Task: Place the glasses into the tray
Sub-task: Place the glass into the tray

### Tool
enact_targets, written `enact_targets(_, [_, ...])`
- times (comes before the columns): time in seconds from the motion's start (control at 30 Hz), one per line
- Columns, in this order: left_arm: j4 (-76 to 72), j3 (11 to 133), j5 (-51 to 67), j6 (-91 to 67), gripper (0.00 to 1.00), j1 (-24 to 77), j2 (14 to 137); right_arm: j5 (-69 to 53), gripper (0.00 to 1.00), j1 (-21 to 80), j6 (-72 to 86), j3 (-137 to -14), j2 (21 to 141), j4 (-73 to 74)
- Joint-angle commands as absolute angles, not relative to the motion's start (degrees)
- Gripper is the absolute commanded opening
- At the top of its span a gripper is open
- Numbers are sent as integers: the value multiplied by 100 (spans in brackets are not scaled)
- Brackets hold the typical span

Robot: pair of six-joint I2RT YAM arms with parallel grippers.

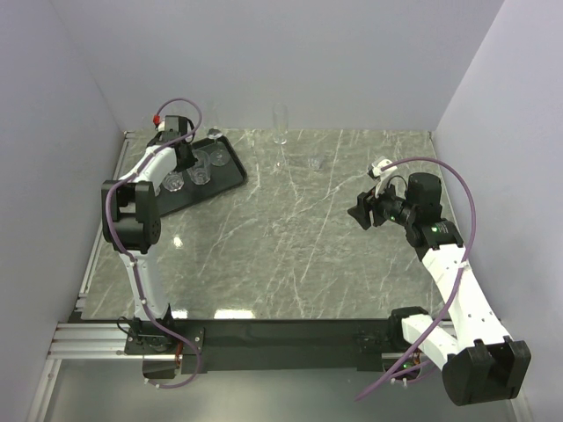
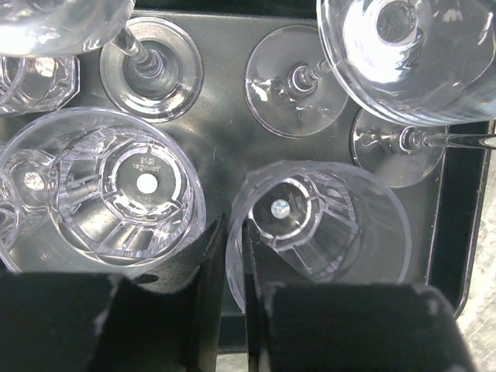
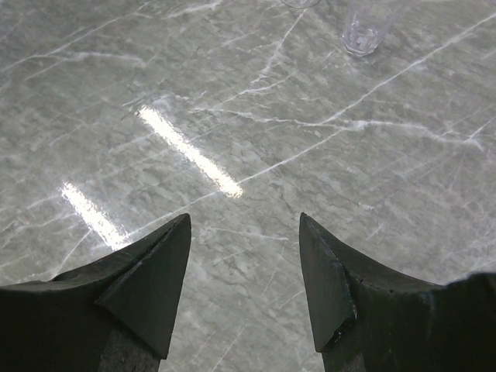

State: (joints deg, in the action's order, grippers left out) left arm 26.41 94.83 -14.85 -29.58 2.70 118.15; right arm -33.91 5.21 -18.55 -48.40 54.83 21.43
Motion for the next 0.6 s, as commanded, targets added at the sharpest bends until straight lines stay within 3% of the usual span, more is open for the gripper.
enact_targets(0.0, [2575, 9457, -1556, -2927, 19, 237, 11549, -3436, 65, 457, -1907, -4799, 5370, 1925])
enact_targets(0.33, [2487, 9238, -1582, -2936, 20, 229, 11286, -3463, 65, 448, -1907, -4790, 5326, 1925])
enact_targets(0.5, [2295, 9018, -1529, -2944, 32, 229, 11039, -3472, 65, 440, -1907, -4790, 5309, 1925])
enact_targets(0.57, [2268, 8939, -1494, -2944, 32, 229, 10943, -3480, 65, 448, -1899, -4790, 5309, 1925])
